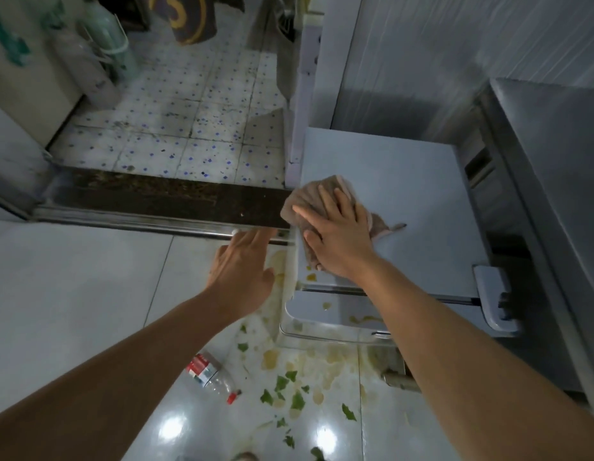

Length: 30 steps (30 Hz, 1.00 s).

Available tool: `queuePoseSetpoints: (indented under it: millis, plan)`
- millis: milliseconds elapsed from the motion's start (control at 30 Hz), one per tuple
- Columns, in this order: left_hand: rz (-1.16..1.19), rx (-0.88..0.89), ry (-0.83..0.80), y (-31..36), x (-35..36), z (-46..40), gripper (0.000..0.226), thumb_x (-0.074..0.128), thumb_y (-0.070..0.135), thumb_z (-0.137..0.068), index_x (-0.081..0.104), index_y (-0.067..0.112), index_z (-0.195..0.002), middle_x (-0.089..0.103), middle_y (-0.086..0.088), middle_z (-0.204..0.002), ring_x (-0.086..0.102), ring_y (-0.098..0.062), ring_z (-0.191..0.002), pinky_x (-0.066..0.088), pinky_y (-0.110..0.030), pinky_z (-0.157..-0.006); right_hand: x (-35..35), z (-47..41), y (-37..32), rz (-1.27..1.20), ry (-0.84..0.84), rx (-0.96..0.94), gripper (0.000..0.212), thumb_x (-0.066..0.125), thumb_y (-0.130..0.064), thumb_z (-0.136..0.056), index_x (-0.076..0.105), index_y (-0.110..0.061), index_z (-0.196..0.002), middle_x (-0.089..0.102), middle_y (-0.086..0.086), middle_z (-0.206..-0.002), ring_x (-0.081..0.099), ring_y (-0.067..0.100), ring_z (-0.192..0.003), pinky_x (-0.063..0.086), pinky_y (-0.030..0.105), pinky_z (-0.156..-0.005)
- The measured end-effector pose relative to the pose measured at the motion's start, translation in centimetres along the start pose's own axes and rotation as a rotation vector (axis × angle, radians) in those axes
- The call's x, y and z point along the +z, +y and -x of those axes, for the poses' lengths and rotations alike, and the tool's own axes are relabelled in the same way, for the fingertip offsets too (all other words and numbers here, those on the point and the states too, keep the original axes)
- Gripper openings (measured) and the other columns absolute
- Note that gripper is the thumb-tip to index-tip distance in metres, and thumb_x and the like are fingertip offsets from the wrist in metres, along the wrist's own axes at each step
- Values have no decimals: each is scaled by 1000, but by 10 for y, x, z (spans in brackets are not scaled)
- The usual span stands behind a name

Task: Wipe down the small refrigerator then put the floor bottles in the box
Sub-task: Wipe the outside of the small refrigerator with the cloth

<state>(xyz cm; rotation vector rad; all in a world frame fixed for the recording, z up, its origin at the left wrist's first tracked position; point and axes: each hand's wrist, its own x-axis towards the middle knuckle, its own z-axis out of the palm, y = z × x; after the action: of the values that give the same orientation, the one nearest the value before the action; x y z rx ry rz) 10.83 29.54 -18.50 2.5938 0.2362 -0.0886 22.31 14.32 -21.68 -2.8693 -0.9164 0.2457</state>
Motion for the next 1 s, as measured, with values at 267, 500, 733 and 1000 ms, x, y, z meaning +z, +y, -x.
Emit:
queuePoseSetpoints:
  millis: [267,500,733,1000]
  plan:
    - [40,-14,-13,-10,1,27,72,65,18,-83,27,24,-143,42,0,-143,39,-22,-131,32,-39,-105,7,66,-7,59,-45,-194,53,17,-52,-93,28,-43,-144,4,-7,-160,-9,20,-147,-3,47,-117]
    - [10,-48,-19,-8,8,45,68,65,15,-83,29,20,-141,44,-2,-141,42,-24,-128,33,-39,-104,12,53,-21,-8,59,-21,51,22,-45,-99,19,-38,-149,2,-4,-161,-8,23,-147,-7,44,-115]
    - [-7,-94,-43,5,8,62,70,63,10,-83,26,20,-143,40,-3,-145,39,-24,-132,31,-39,-108,27,113,-49,40,157,-151,50,61,-38,-86,51,-34,-134,30,2,-154,21,30,-144,12,49,-115]
    - [-23,-33,-26,24,22,57,68,66,9,-80,32,21,-138,47,-3,-138,45,-25,-124,37,-40,-102,18,162,37,128,156,-42,66,74,-31,-75,50,-26,-136,40,9,-149,33,34,-139,31,58,-107]
